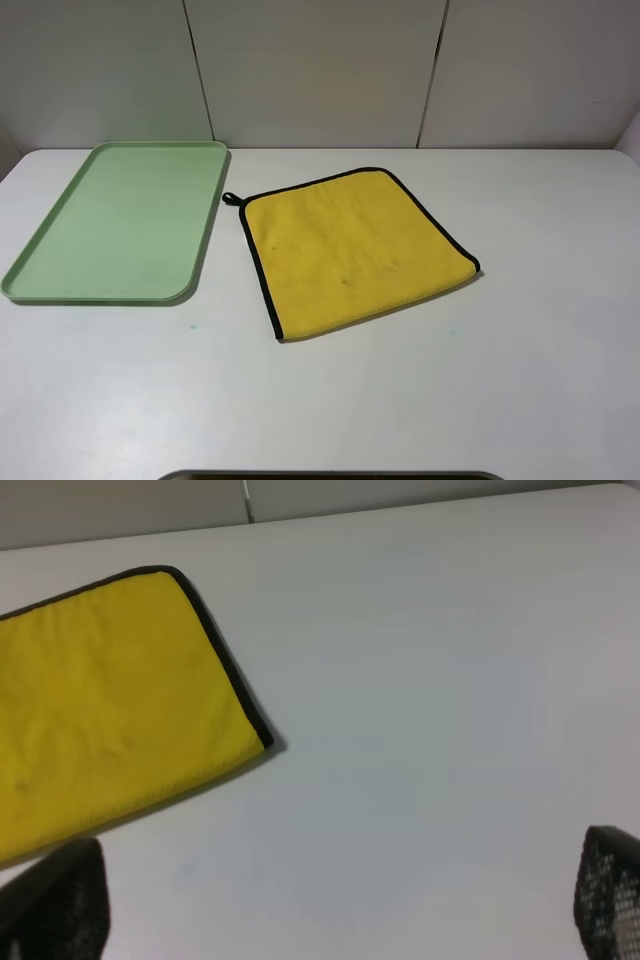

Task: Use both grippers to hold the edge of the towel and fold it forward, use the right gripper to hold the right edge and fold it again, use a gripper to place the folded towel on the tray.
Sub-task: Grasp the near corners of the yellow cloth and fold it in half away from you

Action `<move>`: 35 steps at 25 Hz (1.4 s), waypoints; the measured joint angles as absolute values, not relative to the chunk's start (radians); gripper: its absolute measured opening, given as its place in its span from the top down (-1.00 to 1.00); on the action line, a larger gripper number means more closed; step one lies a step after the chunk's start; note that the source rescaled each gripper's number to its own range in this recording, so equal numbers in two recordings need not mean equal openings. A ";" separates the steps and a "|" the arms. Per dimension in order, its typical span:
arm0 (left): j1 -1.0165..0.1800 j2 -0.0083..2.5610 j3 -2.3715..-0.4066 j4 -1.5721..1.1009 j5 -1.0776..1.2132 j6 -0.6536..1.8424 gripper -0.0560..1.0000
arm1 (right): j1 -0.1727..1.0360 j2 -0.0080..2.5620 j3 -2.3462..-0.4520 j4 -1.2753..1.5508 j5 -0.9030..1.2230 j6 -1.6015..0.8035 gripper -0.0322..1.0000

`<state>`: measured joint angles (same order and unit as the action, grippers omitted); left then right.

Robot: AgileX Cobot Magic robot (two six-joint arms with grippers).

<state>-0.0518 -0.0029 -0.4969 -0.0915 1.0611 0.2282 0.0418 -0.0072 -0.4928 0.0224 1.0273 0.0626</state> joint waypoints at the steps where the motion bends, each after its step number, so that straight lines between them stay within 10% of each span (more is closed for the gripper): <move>1: -0.052 -0.003 -0.497 -0.092 1.061 0.228 -0.97 | 0.042 -0.007 -0.493 0.022 1.027 0.063 -1.00; 35: -0.052 -0.003 -0.497 -0.092 1.061 0.228 -0.97 | 0.042 -0.007 -0.493 0.022 1.027 0.063 -1.00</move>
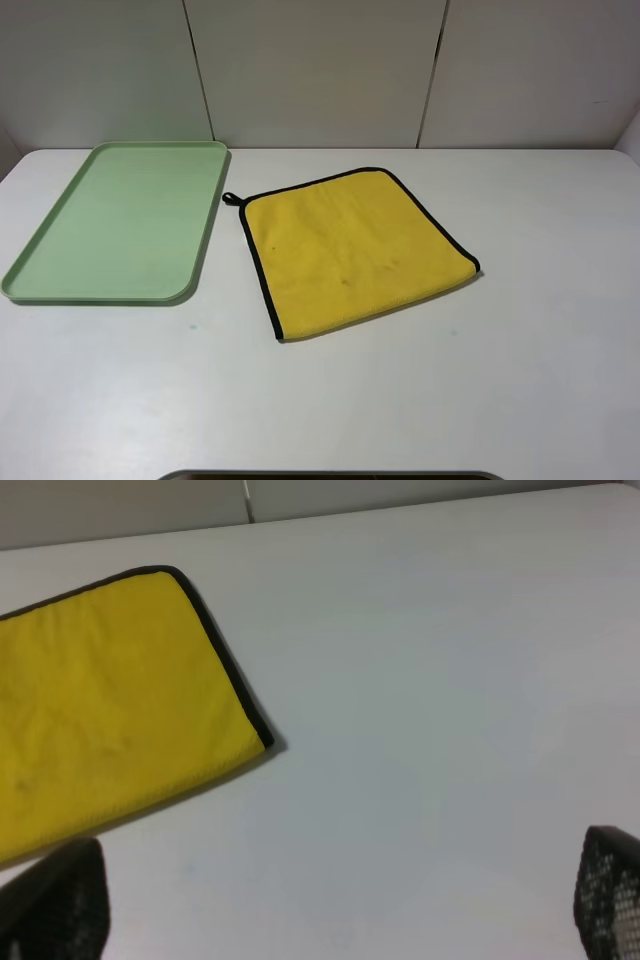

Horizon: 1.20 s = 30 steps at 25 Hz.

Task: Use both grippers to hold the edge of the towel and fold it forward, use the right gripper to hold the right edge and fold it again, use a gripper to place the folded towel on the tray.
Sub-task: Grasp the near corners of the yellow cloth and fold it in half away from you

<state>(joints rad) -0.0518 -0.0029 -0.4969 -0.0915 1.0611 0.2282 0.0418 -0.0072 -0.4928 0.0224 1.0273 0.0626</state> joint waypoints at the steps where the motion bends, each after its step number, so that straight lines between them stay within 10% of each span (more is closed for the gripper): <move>1: -0.052 -0.003 -0.497 -0.092 1.061 0.228 -0.97 | 0.042 -0.007 -0.493 0.022 1.027 0.063 -1.00; 30: -0.148 0.467 -0.639 -0.088 1.054 0.274 -0.97 | 0.042 0.454 -0.746 0.171 1.024 -0.108 -1.00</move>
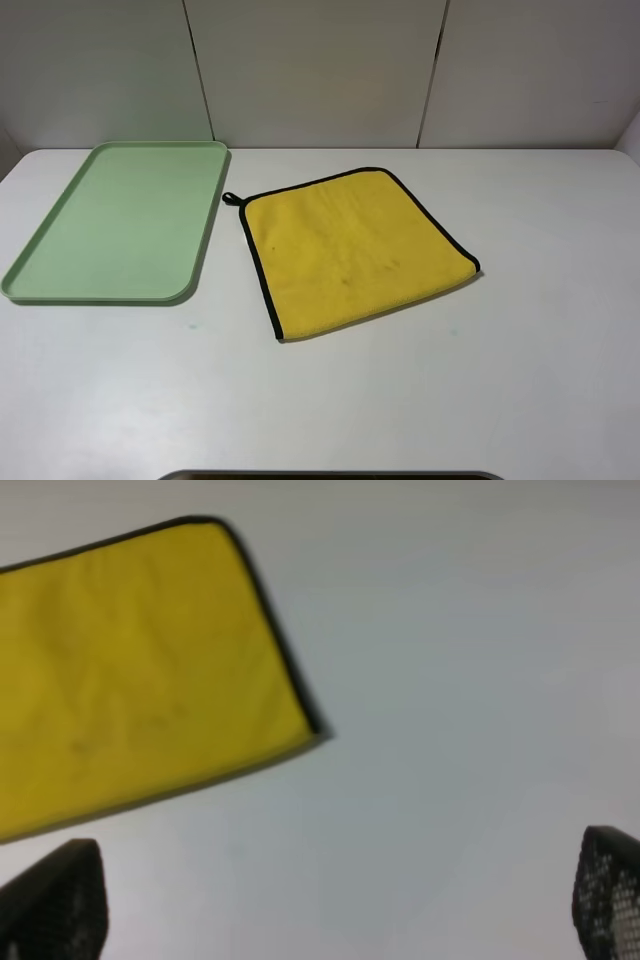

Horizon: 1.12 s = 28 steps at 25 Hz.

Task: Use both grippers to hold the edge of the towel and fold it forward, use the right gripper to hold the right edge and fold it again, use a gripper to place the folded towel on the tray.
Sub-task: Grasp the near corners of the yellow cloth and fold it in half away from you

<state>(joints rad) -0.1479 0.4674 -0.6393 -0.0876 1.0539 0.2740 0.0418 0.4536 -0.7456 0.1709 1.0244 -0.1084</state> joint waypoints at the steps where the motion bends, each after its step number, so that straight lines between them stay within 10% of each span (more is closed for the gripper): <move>1: -0.169 0.491 -0.653 -0.088 1.054 0.277 -0.97 | 0.042 0.487 -0.759 0.192 1.020 -0.126 -1.00; 28: -0.396 1.227 -0.799 0.034 0.655 0.574 -0.97 | 0.042 1.204 -0.841 0.298 0.814 -0.728 -1.00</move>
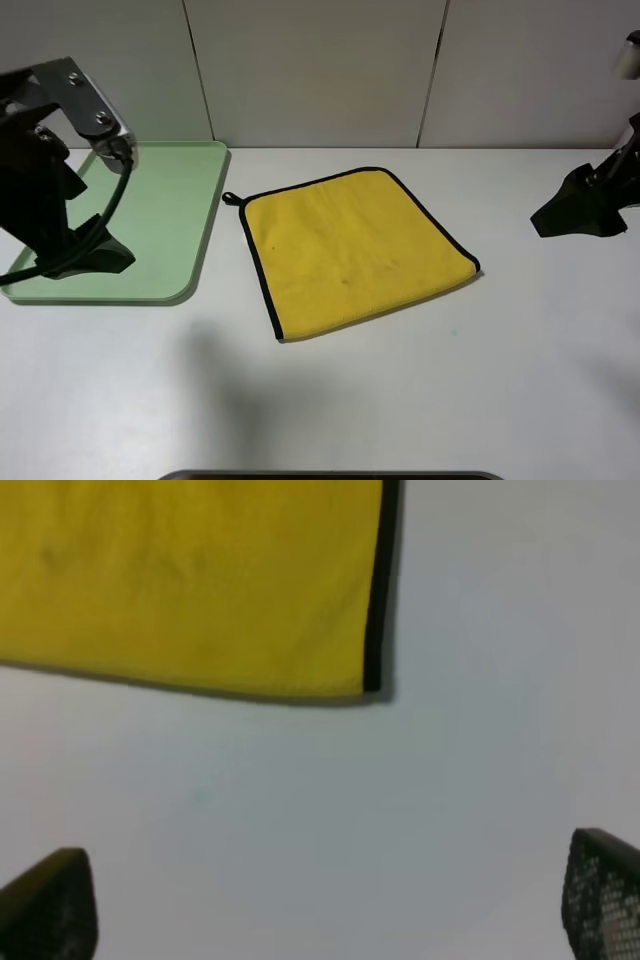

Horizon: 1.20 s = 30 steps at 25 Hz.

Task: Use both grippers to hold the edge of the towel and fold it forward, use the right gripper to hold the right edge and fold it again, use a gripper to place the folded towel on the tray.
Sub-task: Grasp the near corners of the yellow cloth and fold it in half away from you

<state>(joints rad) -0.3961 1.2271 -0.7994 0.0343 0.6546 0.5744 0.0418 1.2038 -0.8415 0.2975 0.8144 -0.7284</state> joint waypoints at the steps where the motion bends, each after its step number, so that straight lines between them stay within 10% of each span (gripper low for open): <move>1: -0.396 1.247 -0.799 0.034 0.639 0.602 -0.97 | 0.042 1.212 -0.841 0.298 0.803 -0.755 -1.00; 30: -0.675 1.696 -0.804 0.033 0.262 0.815 -0.97 | 0.042 1.509 -0.841 0.297 0.563 -1.165 -1.00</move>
<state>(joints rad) -0.6750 1.6963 -0.8037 0.0326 0.2616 0.8146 0.0418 1.5089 -0.8415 0.2969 0.5625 -1.1654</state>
